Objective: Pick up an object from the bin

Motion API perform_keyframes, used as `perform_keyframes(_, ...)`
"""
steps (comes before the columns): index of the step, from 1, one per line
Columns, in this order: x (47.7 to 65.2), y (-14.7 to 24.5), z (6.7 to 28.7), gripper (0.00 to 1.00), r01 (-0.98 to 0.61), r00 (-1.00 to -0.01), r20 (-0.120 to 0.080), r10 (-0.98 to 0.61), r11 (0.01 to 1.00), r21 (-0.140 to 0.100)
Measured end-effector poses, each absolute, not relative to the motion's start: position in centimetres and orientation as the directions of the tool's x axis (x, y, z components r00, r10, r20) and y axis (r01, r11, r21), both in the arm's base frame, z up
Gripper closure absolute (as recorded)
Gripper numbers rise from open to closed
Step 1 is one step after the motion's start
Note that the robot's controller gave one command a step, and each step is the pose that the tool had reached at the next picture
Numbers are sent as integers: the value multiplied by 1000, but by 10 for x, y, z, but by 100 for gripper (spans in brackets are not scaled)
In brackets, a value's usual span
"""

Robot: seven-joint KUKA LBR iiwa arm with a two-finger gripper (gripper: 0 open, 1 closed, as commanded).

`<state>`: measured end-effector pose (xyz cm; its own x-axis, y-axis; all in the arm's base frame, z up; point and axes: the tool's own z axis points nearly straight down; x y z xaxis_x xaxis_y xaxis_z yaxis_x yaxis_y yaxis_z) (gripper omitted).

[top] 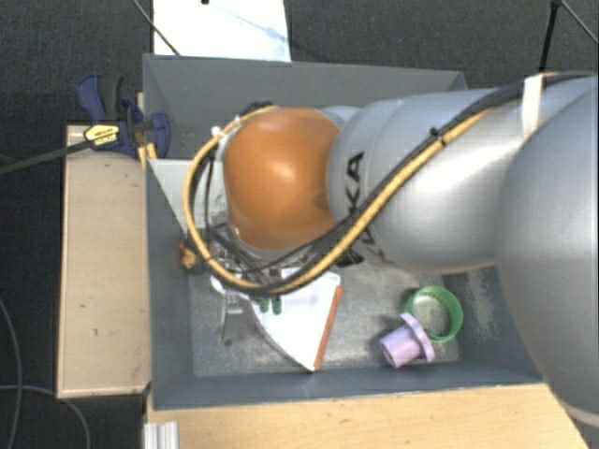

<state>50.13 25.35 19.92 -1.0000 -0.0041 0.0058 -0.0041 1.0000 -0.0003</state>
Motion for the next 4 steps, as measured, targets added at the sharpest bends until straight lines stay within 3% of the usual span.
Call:
perform_keyframes(1,504,252,204,0,2,-1000,-2,2,1000,2)
perform_keyframes(2,515,233,139,0,168,-986,-3,168,986,3)
perform_keyframes(3,544,192,70,0,128,-992,-6,128,992,5)
perform_keyframes(4,518,204,72,0,238,-971,-5,238,971,4)
